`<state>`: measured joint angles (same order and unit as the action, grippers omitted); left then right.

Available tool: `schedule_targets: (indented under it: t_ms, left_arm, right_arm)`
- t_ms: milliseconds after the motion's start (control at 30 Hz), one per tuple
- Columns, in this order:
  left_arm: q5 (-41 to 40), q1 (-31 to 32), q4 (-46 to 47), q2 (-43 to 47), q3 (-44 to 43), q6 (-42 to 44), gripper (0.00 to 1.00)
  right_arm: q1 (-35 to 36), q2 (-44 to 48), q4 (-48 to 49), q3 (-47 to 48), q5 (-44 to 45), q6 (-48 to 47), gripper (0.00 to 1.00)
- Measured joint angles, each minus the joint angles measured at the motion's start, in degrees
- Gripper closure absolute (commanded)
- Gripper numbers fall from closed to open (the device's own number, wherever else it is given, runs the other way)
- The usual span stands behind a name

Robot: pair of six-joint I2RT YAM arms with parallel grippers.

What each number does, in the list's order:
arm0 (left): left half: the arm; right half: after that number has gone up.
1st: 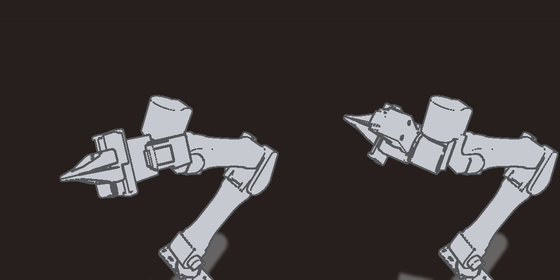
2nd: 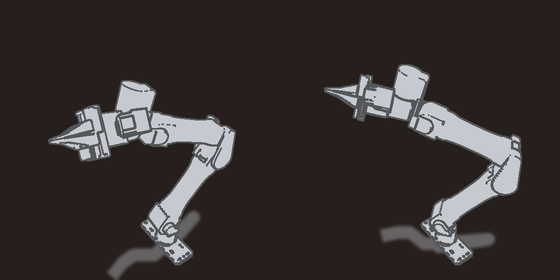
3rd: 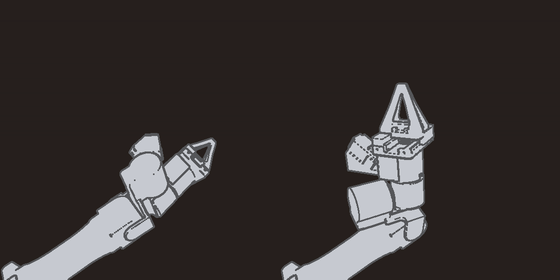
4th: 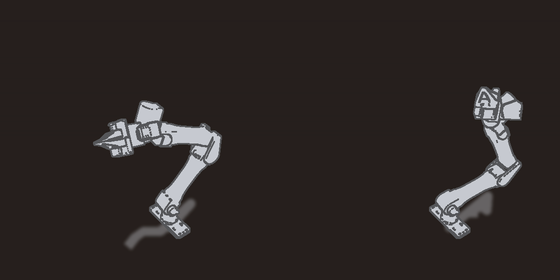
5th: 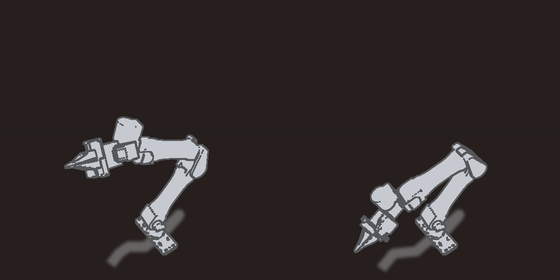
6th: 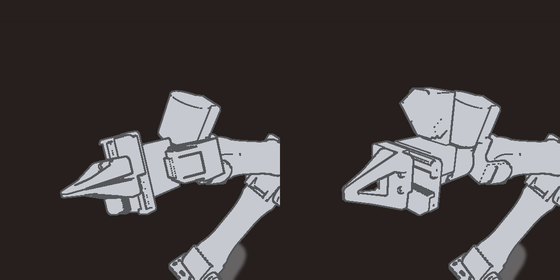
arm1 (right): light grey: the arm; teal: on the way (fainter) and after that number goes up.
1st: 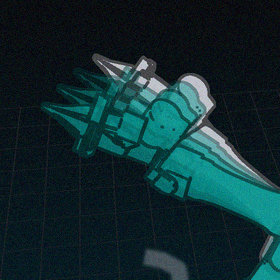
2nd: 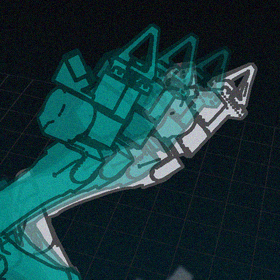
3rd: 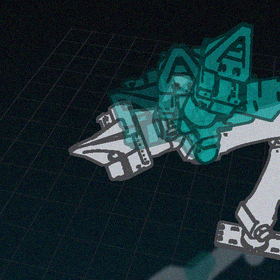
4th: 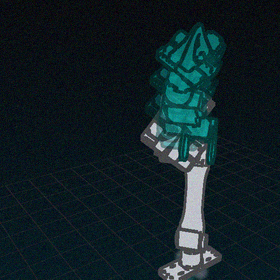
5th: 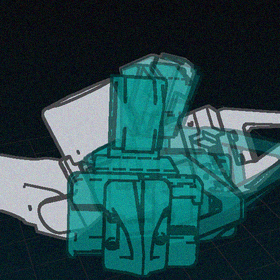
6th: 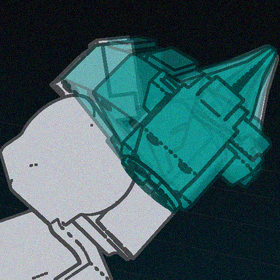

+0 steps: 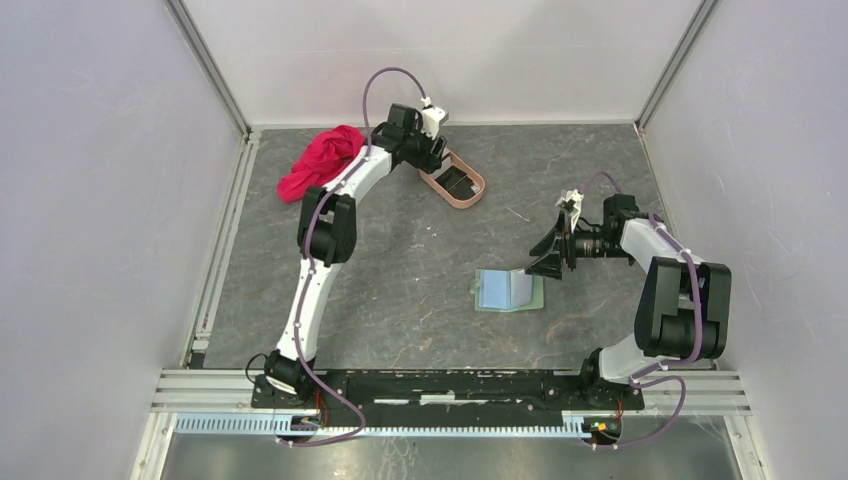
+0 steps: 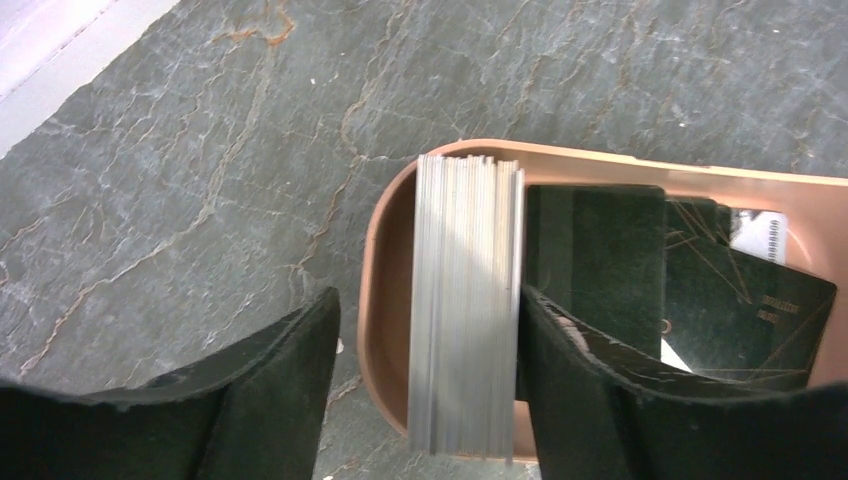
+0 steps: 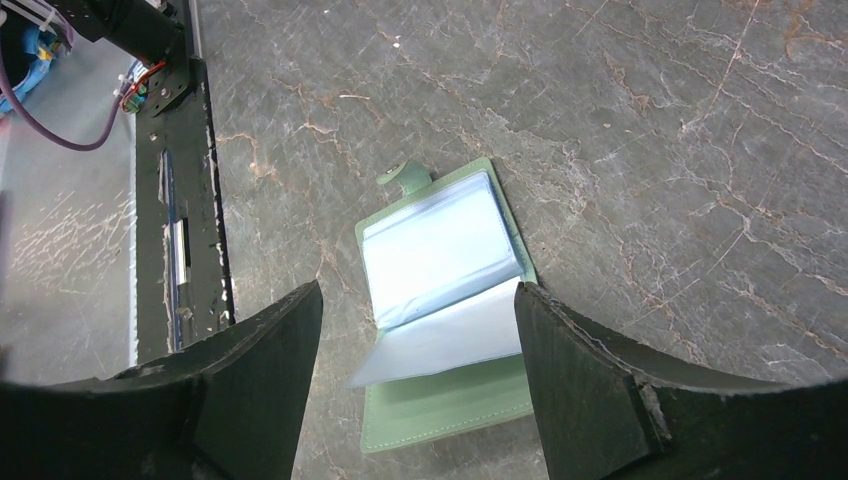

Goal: Put the credit cards into the card holder
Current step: Move the storage box to the center of the board.

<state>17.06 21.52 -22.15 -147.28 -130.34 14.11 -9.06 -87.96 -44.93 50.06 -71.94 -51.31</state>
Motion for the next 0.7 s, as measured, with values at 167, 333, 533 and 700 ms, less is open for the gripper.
schedule_targets:
  t_ms: [167, 333, 533, 700]
  left_arm:
    - [-0.17, -0.02, 0.66, 0.22, 0.68, -0.79, 0.46]
    - [-0.17, -0.02, 3.28, 3.13, 6.19, -0.96, 0.56]
    - [-0.57, -0.02, 4.2, 10.86, 18.27, -1.03, 0.58]
    - [-2.49, -0.02, 5.95, 21.51, 34.14, -4.96, 0.55]
  right_arm:
    - [0.0, 0.0, -0.31, 0.24, 0.0, -0.5, 0.23]
    - [0.0, 0.0, -0.66, 0.28, 0.0, -0.87, 0.23]
    - [0.0, 0.0, -1.42, 0.35, 0.0, -1.68, 0.23]
    - [0.0, 0.13, -1.66, 0.37, 0.0, -2.14, 0.23]
